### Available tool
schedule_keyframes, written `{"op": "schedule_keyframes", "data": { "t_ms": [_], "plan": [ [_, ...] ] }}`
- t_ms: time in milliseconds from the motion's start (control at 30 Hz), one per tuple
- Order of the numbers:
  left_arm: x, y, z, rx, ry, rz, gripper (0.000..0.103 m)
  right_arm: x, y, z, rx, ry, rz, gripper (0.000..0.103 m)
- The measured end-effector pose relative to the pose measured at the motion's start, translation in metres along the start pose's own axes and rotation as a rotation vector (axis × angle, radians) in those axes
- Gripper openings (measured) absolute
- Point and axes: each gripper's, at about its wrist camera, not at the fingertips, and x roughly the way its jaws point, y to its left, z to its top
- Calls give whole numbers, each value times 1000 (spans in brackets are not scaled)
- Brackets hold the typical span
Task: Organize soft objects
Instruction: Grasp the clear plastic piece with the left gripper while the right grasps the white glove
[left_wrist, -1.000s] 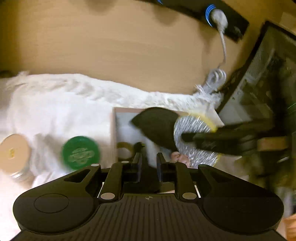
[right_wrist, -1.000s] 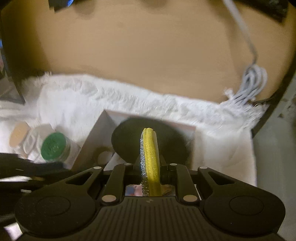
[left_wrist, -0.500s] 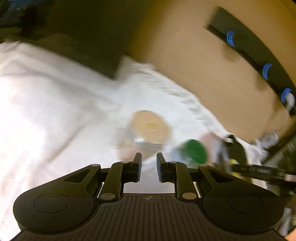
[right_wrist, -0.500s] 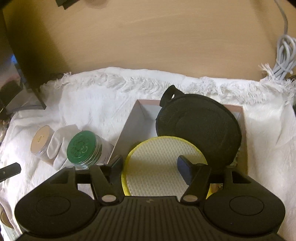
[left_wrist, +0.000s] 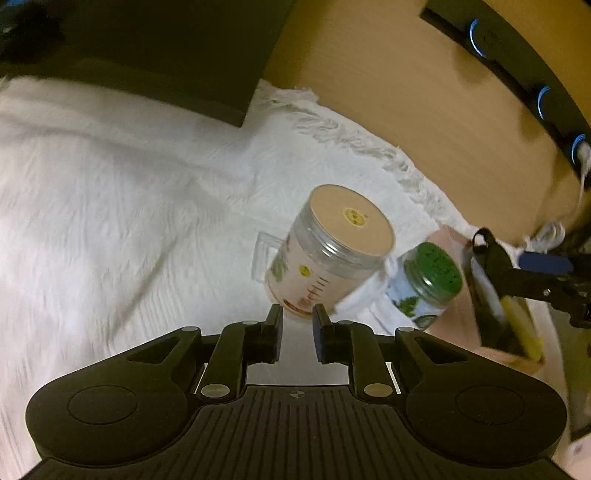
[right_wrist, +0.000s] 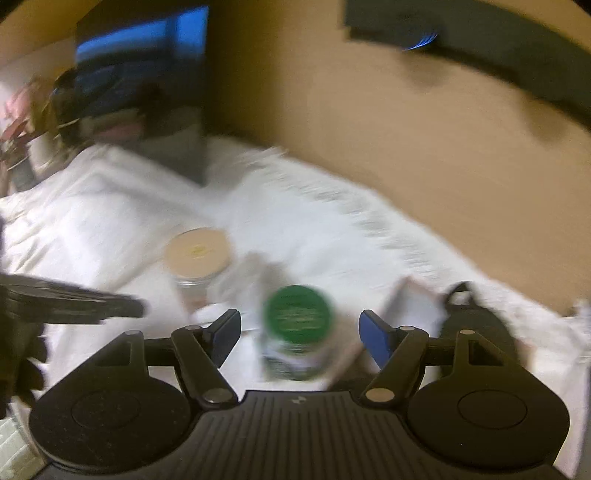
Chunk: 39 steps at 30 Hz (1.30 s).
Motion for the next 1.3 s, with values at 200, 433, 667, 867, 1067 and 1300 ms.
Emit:
{"op": "schedule_keyframes", "data": {
  "t_ms": [200, 433, 667, 867, 1067, 1300],
  "plan": [
    [37, 24, 45, 274, 70, -37, 19, 32, 3, 59, 128, 155, 39, 71],
    [97, 40, 98, 407, 224, -203, 19, 44, -2, 85, 159, 187, -27, 71],
    [137, 31, 103, 578, 360, -224, 18, 58, -10, 78, 203, 247, -69, 71],
    [139, 14, 101, 753, 294, -57, 51, 66, -13, 85, 206, 248, -97, 71],
    [127, 31, 109, 659, 245, -133, 19, 71, -12, 89, 188, 229, -89, 71],
    [136, 18, 101, 674, 366, -206, 19, 74, -12, 89, 181, 231, -81, 71]
  ]
}}
